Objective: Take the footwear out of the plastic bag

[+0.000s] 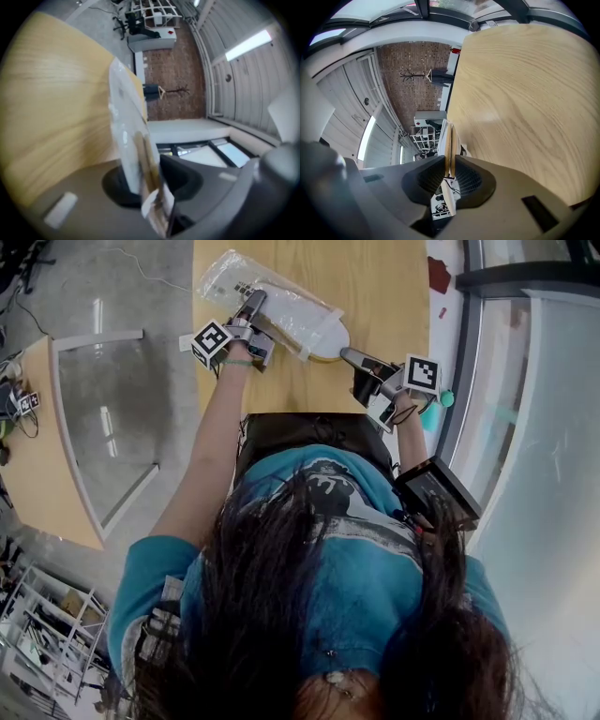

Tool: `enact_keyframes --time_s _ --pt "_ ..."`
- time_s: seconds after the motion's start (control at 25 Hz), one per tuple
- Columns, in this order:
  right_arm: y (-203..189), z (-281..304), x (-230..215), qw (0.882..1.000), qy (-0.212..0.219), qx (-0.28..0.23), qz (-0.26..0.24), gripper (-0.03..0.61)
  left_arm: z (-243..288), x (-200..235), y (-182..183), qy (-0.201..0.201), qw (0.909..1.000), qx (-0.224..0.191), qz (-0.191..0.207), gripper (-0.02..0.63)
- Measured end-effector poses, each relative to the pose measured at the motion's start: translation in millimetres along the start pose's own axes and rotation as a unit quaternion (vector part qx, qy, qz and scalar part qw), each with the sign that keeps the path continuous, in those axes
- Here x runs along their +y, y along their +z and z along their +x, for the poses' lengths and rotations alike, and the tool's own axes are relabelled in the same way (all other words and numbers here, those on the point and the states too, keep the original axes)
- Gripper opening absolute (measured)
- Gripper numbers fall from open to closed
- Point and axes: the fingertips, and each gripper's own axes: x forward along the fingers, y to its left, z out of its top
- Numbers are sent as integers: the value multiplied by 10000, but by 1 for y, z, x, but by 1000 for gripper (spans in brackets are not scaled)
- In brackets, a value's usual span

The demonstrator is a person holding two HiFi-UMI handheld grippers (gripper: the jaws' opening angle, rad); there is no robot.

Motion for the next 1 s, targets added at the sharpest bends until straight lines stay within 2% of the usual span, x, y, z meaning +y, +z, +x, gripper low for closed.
enact_keyframes --time_s 0.12,0.2,0.32,0.4,0.48,0.64,0.72,0.76,0.92,1.0 --pt "6 -2 8 9991 227 -54 -344 72 -1 -3 0 -103 9987 -167 -463 92" --pt "13 -1 18 9959 519 -222 -705 86 -2 -7 6 -324 9953 -393 -824 74" --pt "16 9 32 9888 914 -440 -1092 239 -3 -12 17 -539 9892 -664 -1186 71" --pt "14 17 30 9877 888 -472 -1198 261 -4 -14 20 -642 9848 -775 -1414 69" --pt "14 23 26 9889 892 -518 -1073 264 -6 -18 18 -743 9809 -847 -1588 69" --pt "22 27 36 9869 1416 -650 -417 262 -9 -19 1 -579 9865 -716 -1357 69" --pt "24 28 31 9899 1233 -542 -445 235 -12 -15 -2 -539 9845 -837 -1442 69" --pt "25 27 26 9920 1063 -487 -475 132 -13 -13 -3 -525 9839 -878 -1462 69" --pt "24 16 14 9971 574 -160 -464 107 -10 -7 -8 -303 9912 -669 -1098 72" --pt "24 4 15 9978 445 -4 -495 106 -11 -3 -2 -185 9910 -764 -1081 74"
